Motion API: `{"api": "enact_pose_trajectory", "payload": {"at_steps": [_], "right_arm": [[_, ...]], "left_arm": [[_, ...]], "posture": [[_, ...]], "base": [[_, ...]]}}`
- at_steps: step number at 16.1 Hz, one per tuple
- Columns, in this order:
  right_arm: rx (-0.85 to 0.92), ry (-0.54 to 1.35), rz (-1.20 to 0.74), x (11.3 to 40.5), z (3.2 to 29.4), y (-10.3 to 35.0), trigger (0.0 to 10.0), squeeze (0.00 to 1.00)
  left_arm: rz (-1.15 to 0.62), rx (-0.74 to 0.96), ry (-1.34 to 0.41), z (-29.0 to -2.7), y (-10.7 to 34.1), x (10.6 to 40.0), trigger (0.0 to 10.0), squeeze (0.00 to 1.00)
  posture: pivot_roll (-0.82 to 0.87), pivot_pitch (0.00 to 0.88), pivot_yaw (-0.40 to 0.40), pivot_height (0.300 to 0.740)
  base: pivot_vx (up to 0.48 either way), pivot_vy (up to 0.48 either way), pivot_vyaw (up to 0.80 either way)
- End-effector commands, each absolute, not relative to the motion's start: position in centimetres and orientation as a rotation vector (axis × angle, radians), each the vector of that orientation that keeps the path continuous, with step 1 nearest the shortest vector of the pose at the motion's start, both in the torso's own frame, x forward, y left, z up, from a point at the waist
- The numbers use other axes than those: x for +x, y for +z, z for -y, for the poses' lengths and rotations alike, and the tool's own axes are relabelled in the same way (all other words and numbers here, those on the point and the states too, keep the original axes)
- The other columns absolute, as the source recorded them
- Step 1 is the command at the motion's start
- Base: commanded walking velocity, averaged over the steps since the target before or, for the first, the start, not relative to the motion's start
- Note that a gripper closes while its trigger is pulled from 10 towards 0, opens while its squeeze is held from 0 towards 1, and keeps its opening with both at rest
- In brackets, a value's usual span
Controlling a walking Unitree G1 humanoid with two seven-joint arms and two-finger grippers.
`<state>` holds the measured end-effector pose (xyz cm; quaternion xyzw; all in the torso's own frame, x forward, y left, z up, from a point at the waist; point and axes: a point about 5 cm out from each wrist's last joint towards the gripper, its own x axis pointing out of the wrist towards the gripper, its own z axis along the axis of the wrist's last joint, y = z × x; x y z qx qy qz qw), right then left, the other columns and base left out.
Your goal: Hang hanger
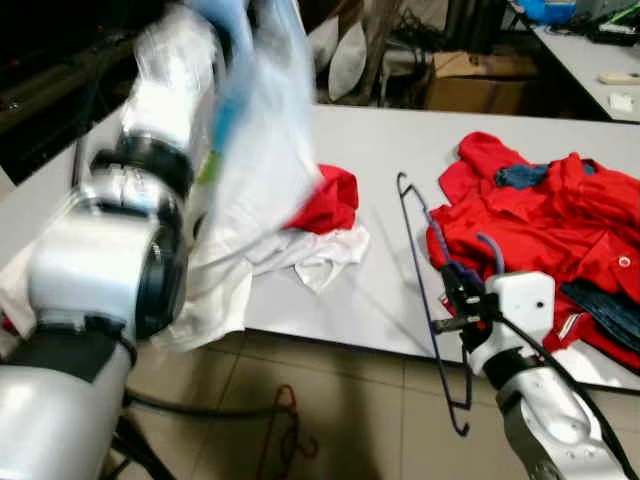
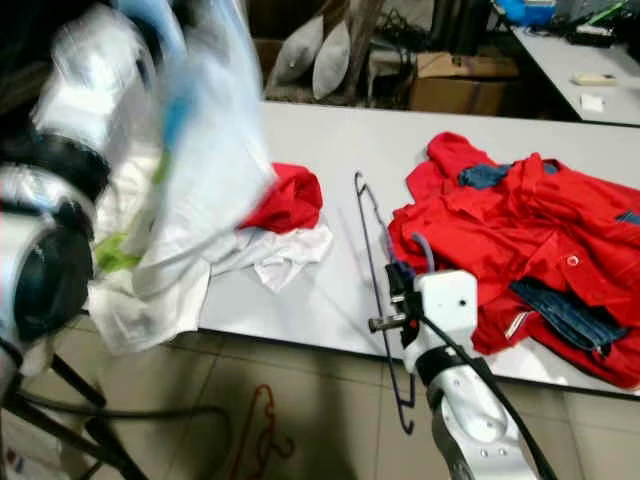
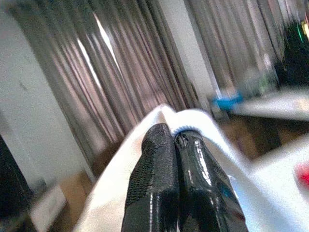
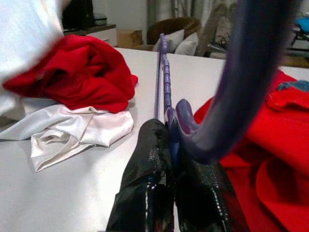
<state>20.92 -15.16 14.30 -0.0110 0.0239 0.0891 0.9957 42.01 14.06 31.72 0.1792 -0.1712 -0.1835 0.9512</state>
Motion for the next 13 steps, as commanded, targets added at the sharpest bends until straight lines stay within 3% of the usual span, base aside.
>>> {"api": "enact_pose_trajectory", "payload": {"at_steps": [1, 3, 10, 11, 13], "right_arm": [[-0.026, 0.183, -0.049, 20.8, 15.0, 14.4, 10.0, 0.00], [-0.027, 0.192, -0.052, 20.8, 14.9, 14.3, 10.0, 0.00], [-0.022, 0.217, -0.057, 21.0, 14.5, 14.2, 10.0, 0.00], [-0.021, 0.220, -0.057, 21.0, 14.5, 14.2, 10.0, 0.00], [-0.019, 0.223, -0.056, 21.0, 14.3, 14.1, 10.0, 0.00]], "left_arm": [[0.180, 0.433, -0.397, -15.1, 26.9, 42.0, 10.0, 0.00], [0.093, 0.413, -0.381, -16.3, 24.0, 41.7, 10.0, 0.00], [-0.016, 0.475, -0.445, -19.3, 21.8, 40.6, 10.0, 0.00], [-0.022, 0.438, -0.407, -20.1, 22.1, 40.6, 10.0, 0.96], [-0.039, 0.423, -0.378, -21.6, 22.3, 40.4, 10.0, 1.00]], "posture": [[-0.05, 0.035, 0.045, 0.740], [-0.04, 0.036, 0.034, 0.740], [-0.02, 0.041, 0.030, 0.740], [-0.02, 0.040, 0.030, 0.740], [-0.02, 0.034, 0.035, 0.740]], "base": [[0.000, 0.000, 0.00], [0.000, 0.000, 0.00], [0.000, 0.000, 0.00], [0.000, 0.000, 0.00], [0.000, 0.000, 0.00]]}}
